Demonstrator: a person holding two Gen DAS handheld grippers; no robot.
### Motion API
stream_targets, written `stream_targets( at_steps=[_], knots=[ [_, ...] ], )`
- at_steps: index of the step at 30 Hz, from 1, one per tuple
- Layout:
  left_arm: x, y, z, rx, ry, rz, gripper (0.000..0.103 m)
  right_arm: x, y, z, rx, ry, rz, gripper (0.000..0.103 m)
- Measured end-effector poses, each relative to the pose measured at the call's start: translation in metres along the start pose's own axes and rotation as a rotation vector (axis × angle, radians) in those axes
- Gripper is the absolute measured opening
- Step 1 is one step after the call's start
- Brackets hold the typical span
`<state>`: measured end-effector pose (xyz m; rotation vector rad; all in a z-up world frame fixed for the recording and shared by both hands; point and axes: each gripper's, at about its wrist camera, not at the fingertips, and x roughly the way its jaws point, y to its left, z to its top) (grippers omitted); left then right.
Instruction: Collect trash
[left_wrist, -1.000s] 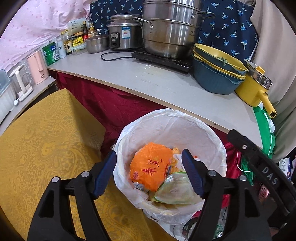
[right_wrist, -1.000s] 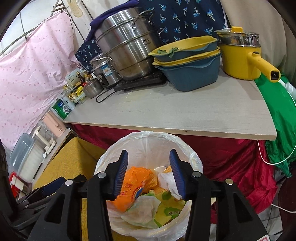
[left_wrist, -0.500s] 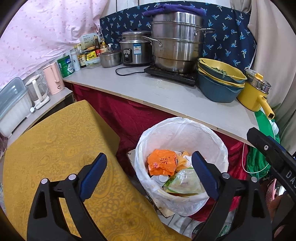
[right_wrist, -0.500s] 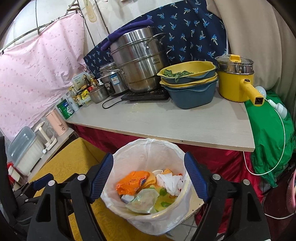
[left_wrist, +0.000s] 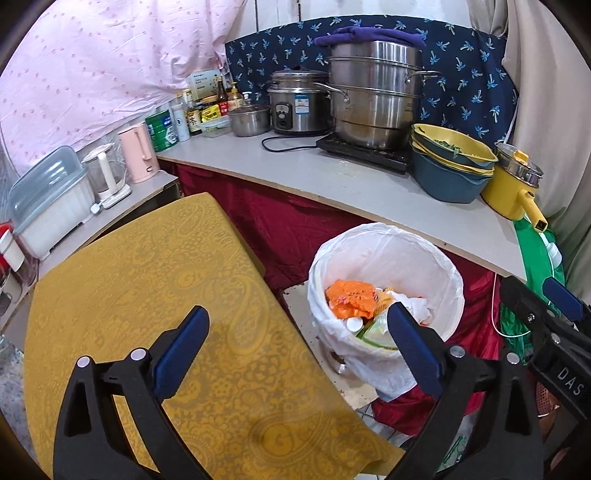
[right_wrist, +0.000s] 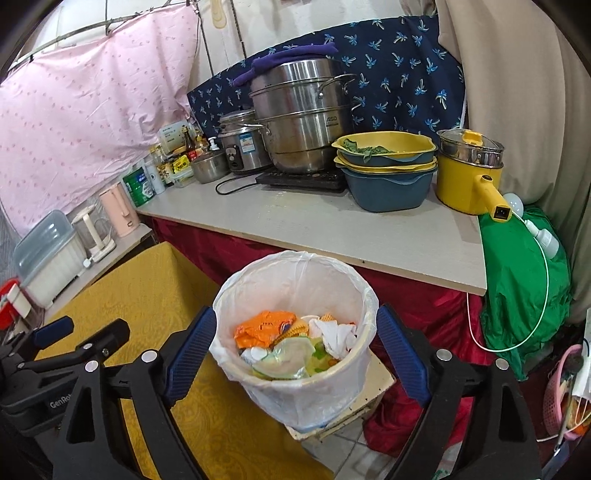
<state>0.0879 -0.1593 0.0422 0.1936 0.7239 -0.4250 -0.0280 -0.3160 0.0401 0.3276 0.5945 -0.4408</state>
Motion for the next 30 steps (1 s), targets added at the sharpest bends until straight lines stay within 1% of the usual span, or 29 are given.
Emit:
stream_targets(
  at_steps=[5,6,7,8,17,30],
  knots=[
    [-0.011,0.008,-0.015,-0.002,0.001,0.028,0.093,-0.009,0.009,-0.011,-0.050,0.017,-0.011,0.087],
    [-0.013,0.011,-0.018,-0.005,0.004,0.034,0.093,-0.010,0.011,-0.014,-0.056,0.018,-0.009,0.089],
    [-0.014,0.012,-0.021,-0.010,0.008,0.036,0.093,-0.012,0.012,-0.016,-0.059,0.020,-0.004,0.096],
    [-0.015,0.013,-0.023,-0.015,0.011,0.037,0.093,-0.014,0.014,-0.019,-0.060,0.021,0.002,0.097],
    [-0.024,0.021,-0.045,-0.019,0.030,0.057,0.093,-0.022,0.029,-0.042,-0.110,0.060,0.019,0.097],
    [-0.025,0.020,-0.057,-0.038,0.032,0.049,0.093,-0.024,0.034,-0.057,-0.134,0.062,0.006,0.097]
  ],
)
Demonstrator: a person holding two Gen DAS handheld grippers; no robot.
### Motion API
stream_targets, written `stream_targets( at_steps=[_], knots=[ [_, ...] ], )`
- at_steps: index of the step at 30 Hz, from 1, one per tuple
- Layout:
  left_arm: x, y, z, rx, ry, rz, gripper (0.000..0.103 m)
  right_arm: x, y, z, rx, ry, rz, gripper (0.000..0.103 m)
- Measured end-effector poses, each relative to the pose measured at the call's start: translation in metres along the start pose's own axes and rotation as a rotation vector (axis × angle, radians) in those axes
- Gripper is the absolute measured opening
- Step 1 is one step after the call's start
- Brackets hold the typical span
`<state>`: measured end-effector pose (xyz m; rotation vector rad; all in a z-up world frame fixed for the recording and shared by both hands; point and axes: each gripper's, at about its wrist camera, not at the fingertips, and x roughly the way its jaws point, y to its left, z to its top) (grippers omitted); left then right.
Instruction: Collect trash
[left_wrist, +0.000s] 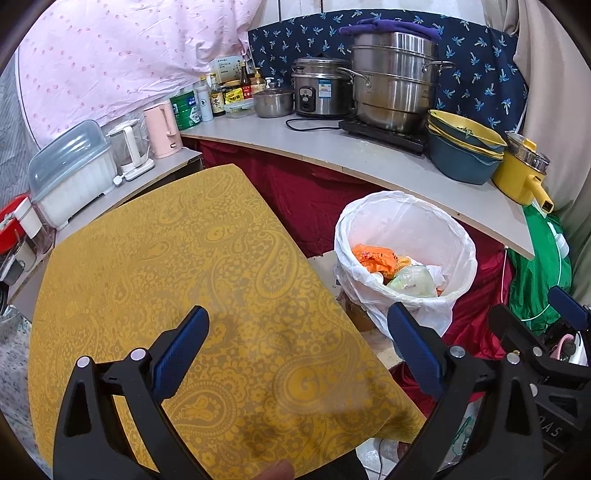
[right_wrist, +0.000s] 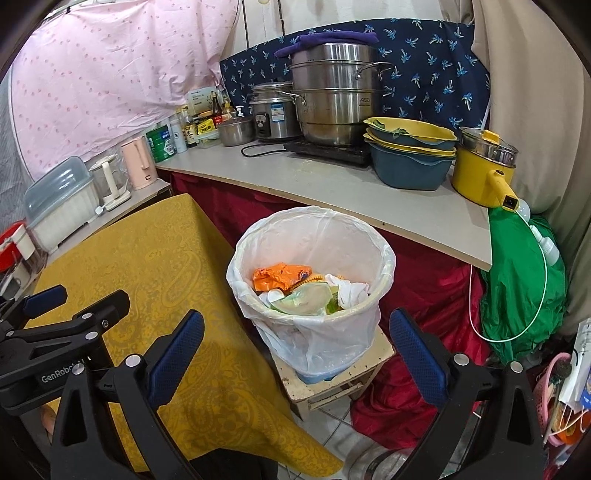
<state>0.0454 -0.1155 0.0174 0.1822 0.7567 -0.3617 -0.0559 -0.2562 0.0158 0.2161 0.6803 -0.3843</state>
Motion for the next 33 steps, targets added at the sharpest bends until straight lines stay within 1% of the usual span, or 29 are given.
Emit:
stream_targets(
  at_steps=[4,12,17,22,33],
  knots=[
    [0.001,-0.004,-0.002,0.012,0.000,0.000,0.093,0.000,-0.003,-0.003,-0.005,-0.001,-0.018,0.097],
    [0.004,-0.005,-0.005,-0.009,0.012,-0.020,0.093,0.002,-0.011,-0.010,-0.003,0.008,-0.042,0.097],
    [0.007,-0.010,-0.007,0.012,0.021,-0.016,0.093,0.003,-0.013,-0.014,0.000,0.015,-0.053,0.097],
    [0.008,-0.011,-0.009,-0.001,0.027,-0.012,0.093,0.004,-0.015,-0.016,0.001,0.018,-0.057,0.097],
    [0.011,-0.013,-0.013,0.013,0.043,-0.007,0.093,0.006,-0.016,-0.017,0.005,0.021,-0.066,0.097]
  ],
)
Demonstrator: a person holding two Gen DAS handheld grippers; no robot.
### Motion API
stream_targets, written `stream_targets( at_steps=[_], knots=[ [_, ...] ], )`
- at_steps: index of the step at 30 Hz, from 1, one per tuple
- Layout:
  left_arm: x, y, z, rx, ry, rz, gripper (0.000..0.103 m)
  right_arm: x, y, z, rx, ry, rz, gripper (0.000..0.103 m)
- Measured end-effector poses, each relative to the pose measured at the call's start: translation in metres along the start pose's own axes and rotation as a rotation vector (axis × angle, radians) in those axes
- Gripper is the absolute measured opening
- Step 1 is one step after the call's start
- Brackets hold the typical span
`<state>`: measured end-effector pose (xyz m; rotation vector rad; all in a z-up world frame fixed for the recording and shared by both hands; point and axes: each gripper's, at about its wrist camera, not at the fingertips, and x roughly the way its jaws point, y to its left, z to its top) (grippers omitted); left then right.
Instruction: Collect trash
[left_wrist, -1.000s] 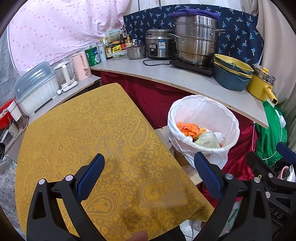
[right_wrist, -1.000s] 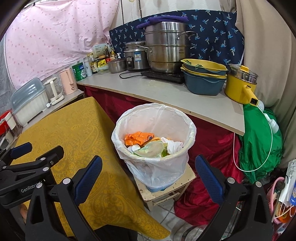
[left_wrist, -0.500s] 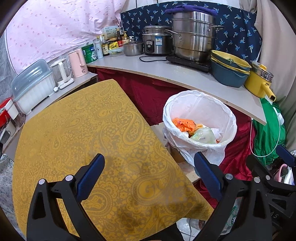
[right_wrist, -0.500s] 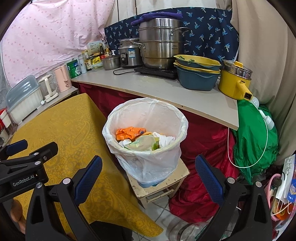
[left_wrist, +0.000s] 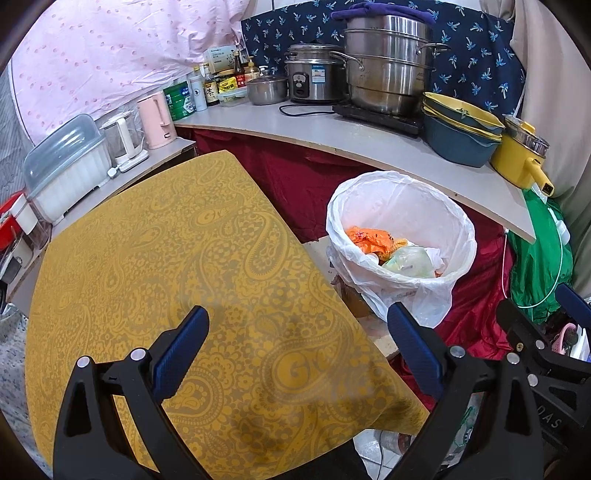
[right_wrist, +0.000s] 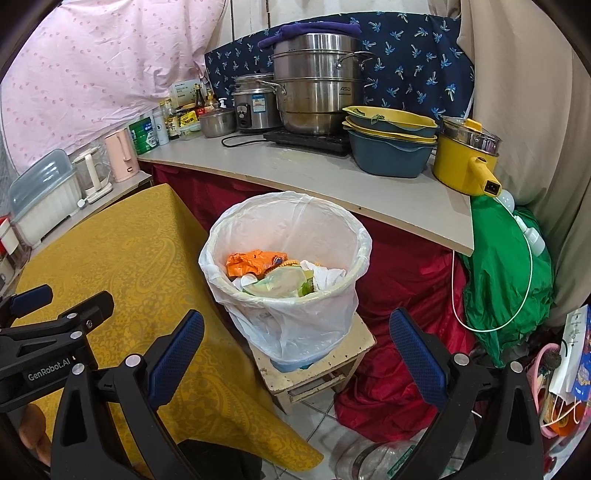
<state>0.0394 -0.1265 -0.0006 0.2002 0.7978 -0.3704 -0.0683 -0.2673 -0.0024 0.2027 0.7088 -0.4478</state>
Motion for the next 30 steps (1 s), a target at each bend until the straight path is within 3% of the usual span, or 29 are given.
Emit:
stream_targets(
  at_steps=[30],
  knots=[
    [0.0053,-0.0016,-0.0060,0.008,0.003,0.014,0.093,0.0051,0.0003,-0.0039,0.001,0.006,-0.010,0.097]
  ],
)
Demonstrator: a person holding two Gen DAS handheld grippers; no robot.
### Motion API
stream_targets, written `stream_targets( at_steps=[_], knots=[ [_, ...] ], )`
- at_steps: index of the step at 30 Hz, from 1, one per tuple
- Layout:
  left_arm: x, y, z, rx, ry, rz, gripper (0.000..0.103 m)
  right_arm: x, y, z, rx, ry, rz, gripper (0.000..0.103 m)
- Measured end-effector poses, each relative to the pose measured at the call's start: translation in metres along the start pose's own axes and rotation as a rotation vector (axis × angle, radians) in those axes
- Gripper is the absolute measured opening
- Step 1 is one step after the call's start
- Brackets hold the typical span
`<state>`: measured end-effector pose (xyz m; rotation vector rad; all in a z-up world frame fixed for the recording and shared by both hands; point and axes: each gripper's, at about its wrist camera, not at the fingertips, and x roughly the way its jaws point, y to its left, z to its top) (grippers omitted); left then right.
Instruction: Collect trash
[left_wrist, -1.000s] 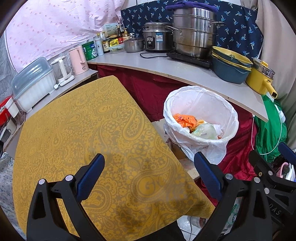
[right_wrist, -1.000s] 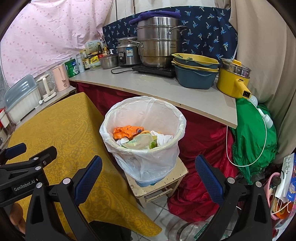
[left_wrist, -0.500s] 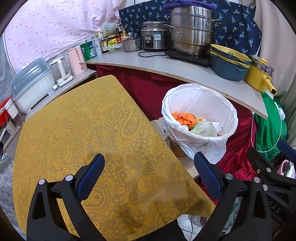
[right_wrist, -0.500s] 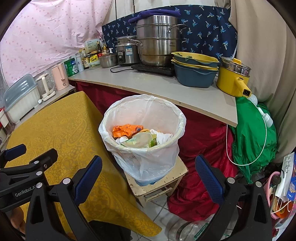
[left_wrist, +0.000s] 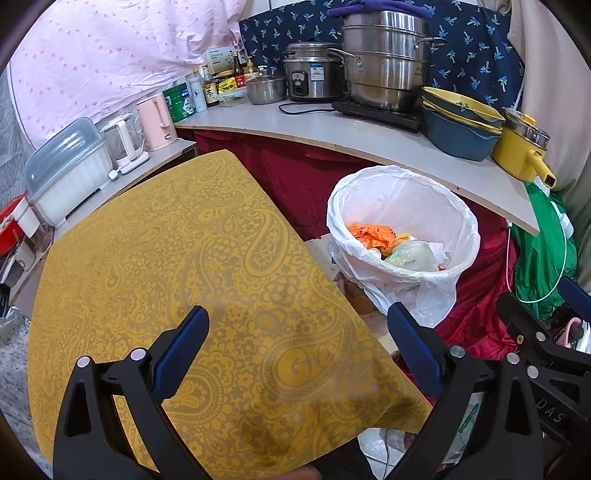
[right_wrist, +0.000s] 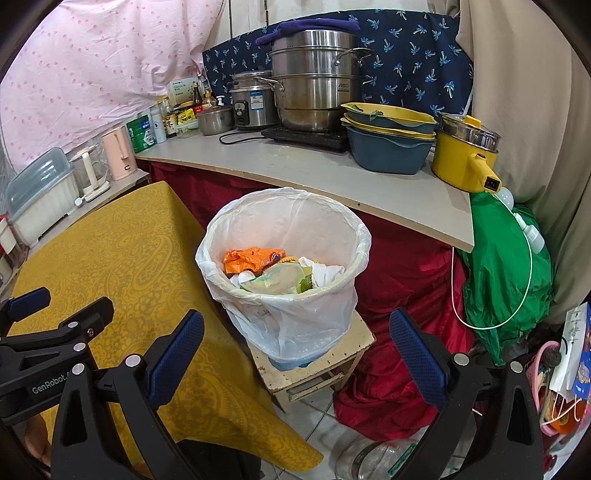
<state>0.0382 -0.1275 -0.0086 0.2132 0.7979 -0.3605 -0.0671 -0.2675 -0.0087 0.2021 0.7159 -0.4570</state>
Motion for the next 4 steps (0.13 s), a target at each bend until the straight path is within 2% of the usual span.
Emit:
stream_targets(
  at_steps=[4],
  knots=[
    [0.0047,0.0049,-0.0012,-0.012,0.015,0.001,0.093,0.0022,-0.0007,-0.0024,0.009,0.004,-0.006,0.097]
  ],
)
